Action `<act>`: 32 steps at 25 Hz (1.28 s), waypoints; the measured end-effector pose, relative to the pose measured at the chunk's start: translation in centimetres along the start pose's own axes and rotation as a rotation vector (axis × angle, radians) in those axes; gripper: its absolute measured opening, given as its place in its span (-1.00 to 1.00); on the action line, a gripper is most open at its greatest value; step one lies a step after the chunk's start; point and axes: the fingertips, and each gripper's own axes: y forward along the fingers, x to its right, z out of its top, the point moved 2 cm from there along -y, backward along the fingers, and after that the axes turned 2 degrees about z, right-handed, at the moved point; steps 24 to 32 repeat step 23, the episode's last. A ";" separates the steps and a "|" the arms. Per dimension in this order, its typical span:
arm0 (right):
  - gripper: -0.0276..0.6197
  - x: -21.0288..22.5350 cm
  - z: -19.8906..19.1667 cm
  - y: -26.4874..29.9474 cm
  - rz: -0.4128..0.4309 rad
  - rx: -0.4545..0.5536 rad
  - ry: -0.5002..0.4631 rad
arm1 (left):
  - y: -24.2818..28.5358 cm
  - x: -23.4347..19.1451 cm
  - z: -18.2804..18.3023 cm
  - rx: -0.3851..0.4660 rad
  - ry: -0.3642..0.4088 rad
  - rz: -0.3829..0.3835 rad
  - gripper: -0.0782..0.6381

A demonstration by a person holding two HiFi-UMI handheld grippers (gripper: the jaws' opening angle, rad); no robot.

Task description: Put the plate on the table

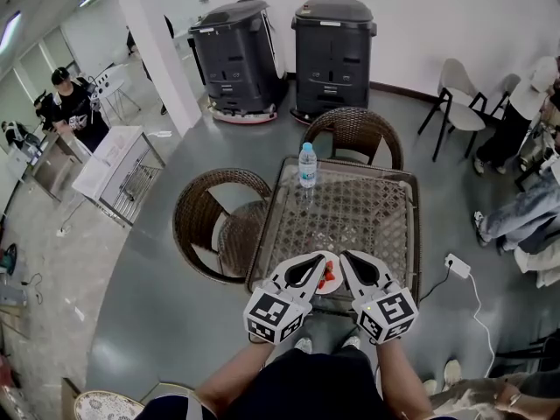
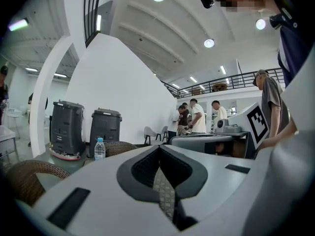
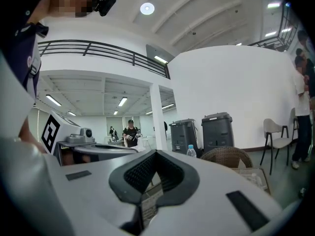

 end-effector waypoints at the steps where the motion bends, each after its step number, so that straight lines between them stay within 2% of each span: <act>1: -0.90 0.0 0.1 0.1 0.000 0.001 -0.001 | 0.1 -0.1 0.1 -0.001 -0.001 -0.001 -0.76; 32: -0.90 -0.5 1.0 0.0 0.020 0.042 -0.018 | -0.1 -0.4 0.3 0.004 -0.023 -0.006 -0.76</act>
